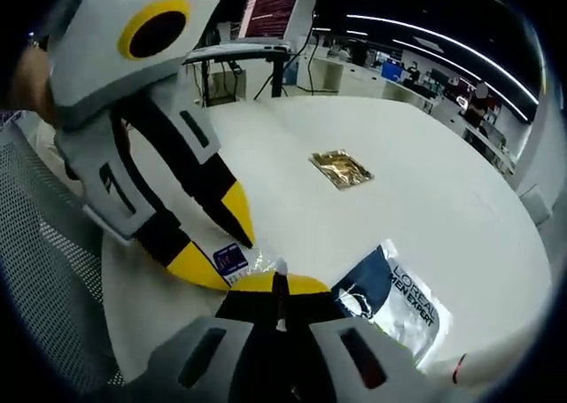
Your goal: Arrange the skincare products in the storage area until every visible bottle or jar stands upright without overlapping.
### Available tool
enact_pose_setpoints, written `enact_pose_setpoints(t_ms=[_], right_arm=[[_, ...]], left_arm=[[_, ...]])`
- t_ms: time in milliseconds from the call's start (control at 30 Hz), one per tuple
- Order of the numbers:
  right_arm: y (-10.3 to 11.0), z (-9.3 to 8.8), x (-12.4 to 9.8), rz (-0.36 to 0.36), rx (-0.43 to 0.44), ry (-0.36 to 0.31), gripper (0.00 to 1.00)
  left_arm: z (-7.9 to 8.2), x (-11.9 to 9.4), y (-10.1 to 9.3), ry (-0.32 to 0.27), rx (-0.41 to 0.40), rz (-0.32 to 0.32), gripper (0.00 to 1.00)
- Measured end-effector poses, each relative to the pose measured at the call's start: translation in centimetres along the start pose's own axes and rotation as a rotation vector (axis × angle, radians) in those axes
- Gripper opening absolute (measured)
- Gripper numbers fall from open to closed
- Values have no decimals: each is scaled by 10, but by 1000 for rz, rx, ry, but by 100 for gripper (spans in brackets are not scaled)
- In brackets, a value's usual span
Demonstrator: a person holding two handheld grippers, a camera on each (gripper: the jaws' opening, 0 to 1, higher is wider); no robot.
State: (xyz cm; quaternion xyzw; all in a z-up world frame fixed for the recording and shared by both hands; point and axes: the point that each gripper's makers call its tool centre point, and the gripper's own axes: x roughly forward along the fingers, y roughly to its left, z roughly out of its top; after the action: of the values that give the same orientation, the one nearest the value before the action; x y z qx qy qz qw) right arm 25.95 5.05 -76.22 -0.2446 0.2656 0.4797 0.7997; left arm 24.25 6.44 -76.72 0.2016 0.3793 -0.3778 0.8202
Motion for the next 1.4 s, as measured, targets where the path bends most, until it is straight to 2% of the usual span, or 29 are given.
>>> enact_pose_setpoints(t_ms=[67, 133, 233, 400, 600, 700, 933, 1067, 1200, 1400], right_arm=[[-4, 1, -3, -19, -33, -3, 9], [-3, 7, -7, -10, -54, -40, 20], [-2, 6, -16, -16, -76, -30, 24], [0, 3, -26, -23, -55, -40, 35], [4, -2, -49, -19, -32, -48, 36], [3, -7, -60, -21, -15, -52, 35], [-4, -23, -81, -61, 54, -40, 36], [-7, -27, -90, -81, 80, -37, 40], [-9, -26, -97, -99, 114, -62, 45], [-6, -25, -105, -107, 121, -71, 51]], left_arm=[[-1, 0, 1, 3, 5, 0, 23], [-1, 0, 1, 4, 1, -1, 23], [0, 0, 0, -2, 2, 3, 23], [1, 0, 0, 3, -9, 11, 23], [3, -2, -1, 2, -30, 17, 24], [6, -3, 2, -23, -61, 16, 25], [8, -9, 4, -31, -58, 16, 26], [7, -10, 5, -37, -59, 19, 29], [9, -13, 5, -47, -61, 20, 33], [15, -23, 6, -76, -90, 31, 36]])
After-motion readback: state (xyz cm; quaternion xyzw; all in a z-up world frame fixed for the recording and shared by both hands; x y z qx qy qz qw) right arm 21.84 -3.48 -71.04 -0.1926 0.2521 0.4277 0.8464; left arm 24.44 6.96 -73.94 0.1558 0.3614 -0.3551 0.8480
